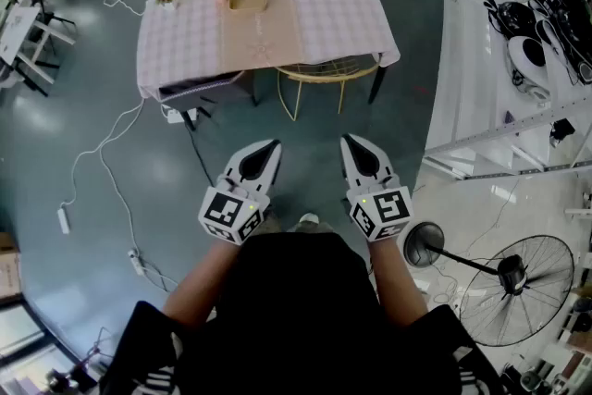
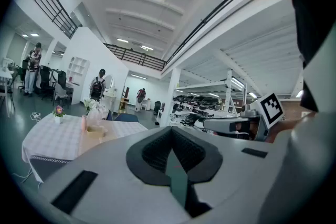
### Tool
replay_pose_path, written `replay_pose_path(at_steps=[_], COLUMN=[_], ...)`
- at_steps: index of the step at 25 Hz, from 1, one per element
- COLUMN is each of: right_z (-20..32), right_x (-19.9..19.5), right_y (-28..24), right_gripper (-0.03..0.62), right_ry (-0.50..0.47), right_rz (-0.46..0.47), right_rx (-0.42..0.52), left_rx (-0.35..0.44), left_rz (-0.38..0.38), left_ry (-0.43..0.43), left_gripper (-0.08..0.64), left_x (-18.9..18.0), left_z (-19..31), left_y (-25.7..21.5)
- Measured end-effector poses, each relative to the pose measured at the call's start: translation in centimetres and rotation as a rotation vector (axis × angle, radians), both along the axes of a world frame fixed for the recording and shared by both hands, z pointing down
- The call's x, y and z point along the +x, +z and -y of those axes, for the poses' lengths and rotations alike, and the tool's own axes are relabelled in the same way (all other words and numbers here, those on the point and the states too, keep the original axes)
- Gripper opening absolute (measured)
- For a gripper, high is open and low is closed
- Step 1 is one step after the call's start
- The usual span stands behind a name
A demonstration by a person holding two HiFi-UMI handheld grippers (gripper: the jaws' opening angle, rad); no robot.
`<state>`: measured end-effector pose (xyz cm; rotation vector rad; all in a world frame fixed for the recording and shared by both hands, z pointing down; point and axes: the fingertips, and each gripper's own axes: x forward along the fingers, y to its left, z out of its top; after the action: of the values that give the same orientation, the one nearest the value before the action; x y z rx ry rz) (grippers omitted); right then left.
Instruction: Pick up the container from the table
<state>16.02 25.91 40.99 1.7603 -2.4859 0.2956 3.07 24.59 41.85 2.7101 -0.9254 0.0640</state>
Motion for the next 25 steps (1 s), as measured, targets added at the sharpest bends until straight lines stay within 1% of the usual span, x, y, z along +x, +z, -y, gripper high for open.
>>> replay_pose_path(at_steps=[3,6,8,10,12,15,16,17,18,19,20,23,25], right_z=[-0.9,-1.4,-1.9,-2.5,-3.0,-3.6,-3.8,-4.0,-4.2,-4.5,-4.7,-5.4,-5.9], right_x=[-0.7,-0.8,-0.8,-0.5,0.1,1.3,1.7,2.0,2.3,2.5,2.8,3.3,3.5], right_y=[0.0,0.2,0.2,0.2,0.5,1.2,1.6,2.0,2.5,3.0,3.4,4.0,4.0], right_gripper=[-0.002,-0.002,-0.002,-0.001,0.000,0.000,0.003,0.017,0.069,0.117,0.139,0.141,0.141], right_ry=[-0.007,-0.020,-0.046,-0.050,-0.034,-0.022,-0.020,-0.018,-0.017,-0.017,-0.018,-0.022,-0.024], right_rz=[-0.002,-0.037,-0.054,-0.041,-0.026,-0.033,-0.036,-0.034,-0.028,-0.019,-0.010,0.012,0.021], right_rx=[-0.002,0.002,0.008,0.015,0.014,-0.018,-0.034,-0.051,-0.068,-0.085,-0.098,-0.111,-0.110], left_rx=[0.003,0.013,0.016,0.017,0.016,0.010,-0.002,-0.019,-0.036,-0.047,-0.052,-0.060,-0.058], left_rz=[0.004,-0.054,-0.071,-0.055,-0.047,-0.038,-0.030,-0.018,-0.007,0.000,-0.001,-0.023,-0.021], left_ry=[-0.007,0.019,0.035,0.020,-0.012,-0.057,-0.061,-0.060,-0.060,-0.064,-0.071,-0.099,-0.115], left_gripper=[0.005,0.005,0.006,0.006,0.006,0.009,0.023,0.090,0.167,0.193,0.195,0.195,0.195], left_x=[-0.5,-0.6,-0.3,-0.4,-0.8,-1.0,-1.0,-0.9,-0.9,-1.0,-1.2,-1.6,-1.6], left_z=[-0.8,-1.7,-2.4,-2.9,-3.1,-3.2,-3.2,-3.3,-3.3,-3.4,-3.4,-3.7,-4.1], left_y=[-0.3,-1.0,-1.1,-0.9,-0.6,-0.2,0.2,0.8,1.4,1.8,2.2,2.3,2.1])
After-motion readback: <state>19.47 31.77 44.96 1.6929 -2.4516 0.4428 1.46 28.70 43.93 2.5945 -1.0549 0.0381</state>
